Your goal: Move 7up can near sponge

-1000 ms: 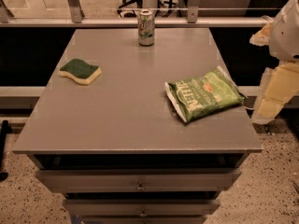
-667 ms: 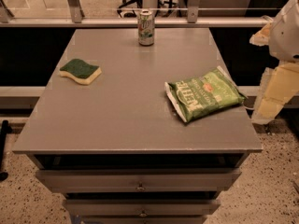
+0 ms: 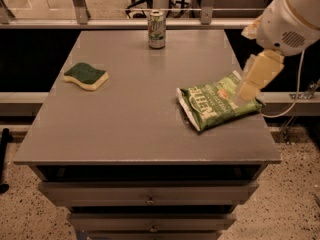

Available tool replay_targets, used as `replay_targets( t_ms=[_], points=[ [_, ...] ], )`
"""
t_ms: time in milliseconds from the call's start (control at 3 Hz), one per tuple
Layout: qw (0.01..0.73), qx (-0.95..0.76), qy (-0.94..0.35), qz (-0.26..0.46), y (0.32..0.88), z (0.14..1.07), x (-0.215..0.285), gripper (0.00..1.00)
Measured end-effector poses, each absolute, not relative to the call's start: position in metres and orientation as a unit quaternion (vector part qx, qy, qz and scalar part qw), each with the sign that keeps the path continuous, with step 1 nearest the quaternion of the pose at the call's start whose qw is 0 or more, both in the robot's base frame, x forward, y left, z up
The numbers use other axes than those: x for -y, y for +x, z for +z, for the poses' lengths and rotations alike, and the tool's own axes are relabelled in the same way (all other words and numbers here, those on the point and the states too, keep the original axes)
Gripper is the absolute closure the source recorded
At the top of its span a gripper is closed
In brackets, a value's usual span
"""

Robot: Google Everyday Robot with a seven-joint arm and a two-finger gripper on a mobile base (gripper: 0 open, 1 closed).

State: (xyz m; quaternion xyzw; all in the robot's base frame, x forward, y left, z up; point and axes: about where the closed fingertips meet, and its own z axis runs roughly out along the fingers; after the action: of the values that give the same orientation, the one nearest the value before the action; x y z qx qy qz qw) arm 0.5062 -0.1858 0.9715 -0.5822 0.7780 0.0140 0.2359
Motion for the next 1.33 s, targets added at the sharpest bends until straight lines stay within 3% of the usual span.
replay_targets(
  t_ms=[333,1333],
  points=[
    [0.289,-0.779,-0.554,0.053,0.568,0.965,0.16,0.0],
    [0.323,-0.781,-0.529,0.08,0.595,0.955,0.153,0.0]
  ],
)
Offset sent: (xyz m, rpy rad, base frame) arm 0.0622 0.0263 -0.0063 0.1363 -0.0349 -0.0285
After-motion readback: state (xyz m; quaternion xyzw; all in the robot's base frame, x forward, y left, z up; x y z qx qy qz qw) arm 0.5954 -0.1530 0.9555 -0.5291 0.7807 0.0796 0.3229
